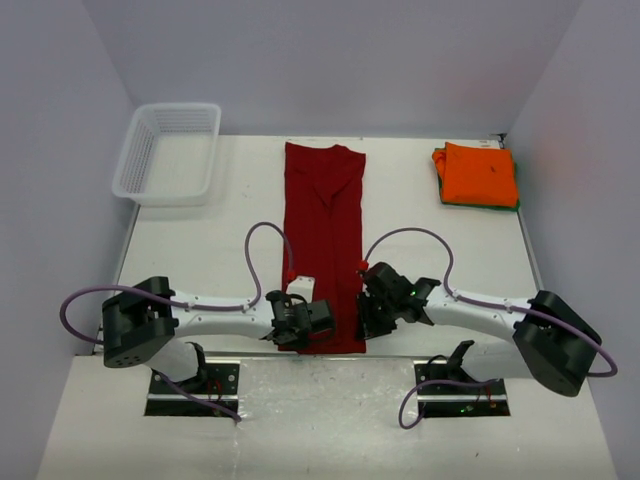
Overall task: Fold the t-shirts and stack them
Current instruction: Rotate the tshirt 90 degrees
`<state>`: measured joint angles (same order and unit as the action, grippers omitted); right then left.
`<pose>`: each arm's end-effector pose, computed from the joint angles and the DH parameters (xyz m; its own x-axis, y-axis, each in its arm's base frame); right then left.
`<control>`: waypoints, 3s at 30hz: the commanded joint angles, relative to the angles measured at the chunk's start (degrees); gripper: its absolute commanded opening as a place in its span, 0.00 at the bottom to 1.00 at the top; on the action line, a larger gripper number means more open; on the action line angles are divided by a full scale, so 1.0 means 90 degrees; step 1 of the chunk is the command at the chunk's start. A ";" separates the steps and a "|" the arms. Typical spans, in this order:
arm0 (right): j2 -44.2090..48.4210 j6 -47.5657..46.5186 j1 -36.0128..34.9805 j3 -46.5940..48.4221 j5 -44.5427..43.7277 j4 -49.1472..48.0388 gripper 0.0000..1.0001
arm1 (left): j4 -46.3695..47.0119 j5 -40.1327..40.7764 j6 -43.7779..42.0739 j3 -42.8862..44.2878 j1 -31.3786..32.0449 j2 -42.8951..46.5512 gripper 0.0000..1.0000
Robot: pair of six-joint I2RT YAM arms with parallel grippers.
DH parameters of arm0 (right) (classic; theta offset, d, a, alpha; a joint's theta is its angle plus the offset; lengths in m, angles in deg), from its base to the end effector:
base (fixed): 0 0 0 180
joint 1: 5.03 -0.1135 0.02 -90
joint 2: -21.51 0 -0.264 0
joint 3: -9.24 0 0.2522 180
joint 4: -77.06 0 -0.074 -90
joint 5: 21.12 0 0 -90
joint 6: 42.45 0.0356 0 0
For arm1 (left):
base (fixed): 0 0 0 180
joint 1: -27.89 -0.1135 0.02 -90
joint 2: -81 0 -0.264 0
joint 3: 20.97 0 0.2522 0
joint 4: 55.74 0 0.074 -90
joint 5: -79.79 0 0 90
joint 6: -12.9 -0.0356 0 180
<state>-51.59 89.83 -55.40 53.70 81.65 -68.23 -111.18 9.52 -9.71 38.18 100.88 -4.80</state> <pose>0.1300 0.1693 0.1480 -0.9696 -0.1422 -0.1990 -0.2190 0.8668 0.4479 0.0820 -0.2268 0.1572 -0.9298 0.0689 -0.3616 0.0733 0.9973 0.0015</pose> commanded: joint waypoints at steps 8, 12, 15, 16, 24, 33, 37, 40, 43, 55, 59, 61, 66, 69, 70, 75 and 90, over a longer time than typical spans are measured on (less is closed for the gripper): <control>0.0114 0.0234 -0.0087 -0.0208 0.0016 -0.0267 0.09 | -0.0448 0.0015 0.0607 -0.0394 0.0210 0.0031 0.26; 0.0358 0.0302 -0.0087 -0.0237 -0.0179 -0.0063 0.01 | -0.0448 -0.0024 0.0802 -0.0638 0.0210 0.0187 0.15; 0.0495 0.0341 -0.0087 -0.0266 -0.0345 0.0103 0.00 | -0.0516 -0.0024 0.0998 -0.0882 0.0210 0.0441 0.08; 0.0563 0.0351 -0.0077 -0.0295 -0.0365 0.0152 0.00 | -0.0574 -0.0024 0.1075 -0.0950 0.0210 0.0509 0.05; 0.0388 0.0370 -0.0087 -0.0335 -0.0384 0.0114 0.00 | -0.0907 0.0015 0.1193 -0.1039 0.0210 0.0929 0.00; 0.0232 0.0273 -0.0077 -0.0266 -0.0326 0.0056 0.00 | -0.1434 0.0191 0.1359 -0.0609 0.0337 0.1066 0.00; 0.0212 0.0068 -0.0087 -0.0198 -0.0130 -0.0052 0.20 | -0.1337 0.0220 0.1320 -0.0502 0.0405 0.0969 0.00; 0.0387 -0.0118 -0.0087 0.0006 -0.0179 0.0142 0.46 | -0.1249 0.0211 0.1232 -0.0434 0.0415 0.0794 0.00; 0.0495 -0.0157 -0.0097 0.0416 -0.0530 0.0562 0.51 | -0.1103 0.0181 0.1106 -0.0346 0.0435 0.0589 0.00; -0.1865 -0.0557 0.0586 0.2477 -0.1019 0.0846 0.49 | -0.0985 0.0210 0.0910 -0.0141 0.0523 0.0549 0.00; -0.2355 -0.0791 0.1396 0.3091 -0.0853 0.0865 0.46 | -0.1014 0.0259 0.0842 -0.0160 0.0542 0.0685 0.00; -0.2482 -0.0986 0.1631 0.3394 -0.0873 0.0982 0.34 | -0.1034 0.0308 0.0793 -0.0160 0.0542 0.0754 0.00; -0.3018 -0.1415 0.1788 0.4780 -0.0717 0.1558 0.00 | -0.0985 0.0376 0.0617 -0.0024 0.0542 0.0842 0.00; -0.3428 -0.1572 0.1798 0.5552 -0.0434 0.1793 0.00 | -0.1141 0.0493 0.0627 0.0142 0.0542 0.0852 0.12; -0.3556 -0.1583 0.1807 0.5738 -0.0375 0.1861 0.00 | -0.1170 0.0513 0.0636 0.0181 0.0542 0.0852 0.26; -0.4260 -0.1592 0.1837 0.6452 -0.0023 0.2155 0.00 | -0.1580 0.0552 0.0802 0.0718 0.0727 0.0793 0.65; -0.3295 -0.1739 0.2159 0.5545 -0.0823 0.2106 0.00 | -0.1748 0.1910 -0.0690 0.2730 -0.0238 -0.0164 0.00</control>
<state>-89.18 75.28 -37.12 103.88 76.93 -49.56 -128.36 20.93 -9.60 59.36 102.17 -5.09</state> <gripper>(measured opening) 0.003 0.004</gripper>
